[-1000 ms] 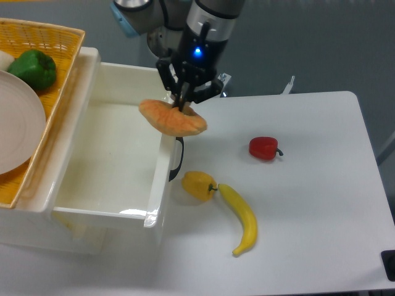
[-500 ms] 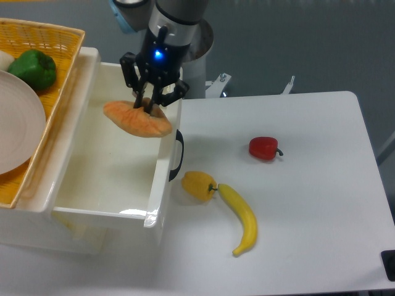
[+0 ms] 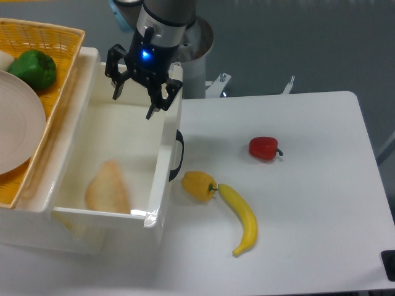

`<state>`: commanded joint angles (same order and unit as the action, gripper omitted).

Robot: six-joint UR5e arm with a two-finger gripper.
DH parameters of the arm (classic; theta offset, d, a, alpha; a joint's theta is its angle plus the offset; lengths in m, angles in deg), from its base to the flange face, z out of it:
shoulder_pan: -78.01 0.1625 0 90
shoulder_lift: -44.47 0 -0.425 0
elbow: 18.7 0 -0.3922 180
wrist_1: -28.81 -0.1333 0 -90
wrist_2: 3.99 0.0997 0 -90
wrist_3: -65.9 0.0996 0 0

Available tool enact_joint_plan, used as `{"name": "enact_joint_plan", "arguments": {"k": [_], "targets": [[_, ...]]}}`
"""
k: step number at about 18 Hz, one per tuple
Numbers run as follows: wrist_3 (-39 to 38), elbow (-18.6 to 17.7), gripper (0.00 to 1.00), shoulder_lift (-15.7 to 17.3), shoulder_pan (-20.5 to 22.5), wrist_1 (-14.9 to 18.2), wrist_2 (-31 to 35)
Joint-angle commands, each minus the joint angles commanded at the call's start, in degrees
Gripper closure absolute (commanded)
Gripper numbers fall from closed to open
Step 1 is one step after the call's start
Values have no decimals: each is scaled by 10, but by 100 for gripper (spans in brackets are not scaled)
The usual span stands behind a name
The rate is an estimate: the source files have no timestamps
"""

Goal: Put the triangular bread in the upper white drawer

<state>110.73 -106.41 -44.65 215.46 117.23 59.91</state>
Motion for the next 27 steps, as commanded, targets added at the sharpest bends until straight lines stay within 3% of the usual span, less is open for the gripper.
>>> {"name": "enact_joint_plan", "arguments": {"k": [2,5,8,15,21,24,27], "targets": [[0,0,1,-4,10,-10,3],[1,0,0,-5,18,-21,17],[6,-1,0,-14,18,-42,75],[25,-1,0,-22,69,-53,79],[113,-10,0,-33,112,-51,156],[178,-19,0,-45,116,-54,197],[185,-18,0,-62,115,-72,224]]}}
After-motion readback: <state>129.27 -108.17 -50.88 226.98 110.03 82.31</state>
